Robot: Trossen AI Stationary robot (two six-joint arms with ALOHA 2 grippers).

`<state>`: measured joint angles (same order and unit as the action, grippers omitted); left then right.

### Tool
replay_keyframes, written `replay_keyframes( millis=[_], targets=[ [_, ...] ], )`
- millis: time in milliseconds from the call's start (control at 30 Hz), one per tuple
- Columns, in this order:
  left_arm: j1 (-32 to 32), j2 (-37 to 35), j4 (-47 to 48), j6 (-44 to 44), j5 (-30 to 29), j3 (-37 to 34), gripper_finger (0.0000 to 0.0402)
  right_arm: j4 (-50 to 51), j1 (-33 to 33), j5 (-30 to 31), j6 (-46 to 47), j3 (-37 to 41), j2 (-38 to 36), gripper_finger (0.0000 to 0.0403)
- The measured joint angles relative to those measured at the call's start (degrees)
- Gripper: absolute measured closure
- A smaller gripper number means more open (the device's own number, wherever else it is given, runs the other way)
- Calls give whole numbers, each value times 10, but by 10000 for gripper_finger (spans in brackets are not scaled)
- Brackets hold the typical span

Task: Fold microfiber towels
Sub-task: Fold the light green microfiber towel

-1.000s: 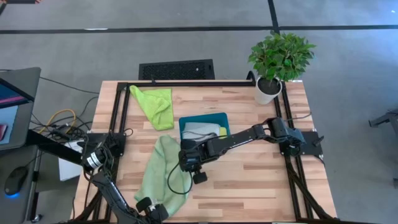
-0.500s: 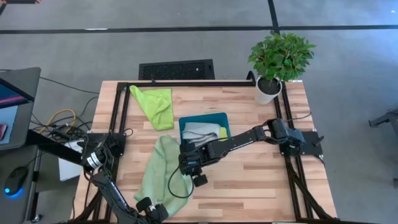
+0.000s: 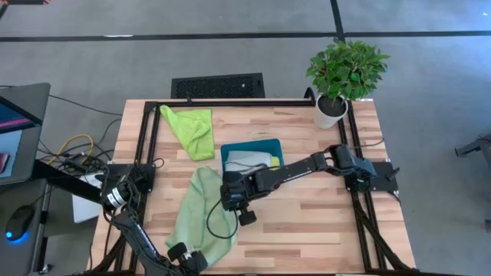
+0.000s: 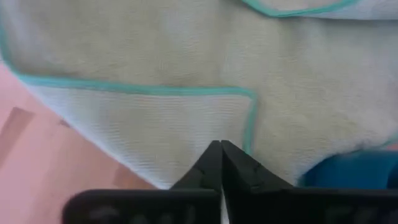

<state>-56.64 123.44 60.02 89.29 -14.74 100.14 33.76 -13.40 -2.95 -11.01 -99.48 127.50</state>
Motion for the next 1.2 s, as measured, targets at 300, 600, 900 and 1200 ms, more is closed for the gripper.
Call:
replay_keyframes(
  millis=[300,600,900,1200],
  targets=[
    [0,0,5,20,0,0,401,-9,-9,-2,20,0,2,354],
    [0,0,5,20,0,0,401,-13,-8,-2,24,0,3,308],
    [0,0,5,20,0,0,401,-35,-7,-2,21,0,3,256],
    [0,0,5,20,0,0,401,-49,-1,-2,17,0,13,243]
  ],
)
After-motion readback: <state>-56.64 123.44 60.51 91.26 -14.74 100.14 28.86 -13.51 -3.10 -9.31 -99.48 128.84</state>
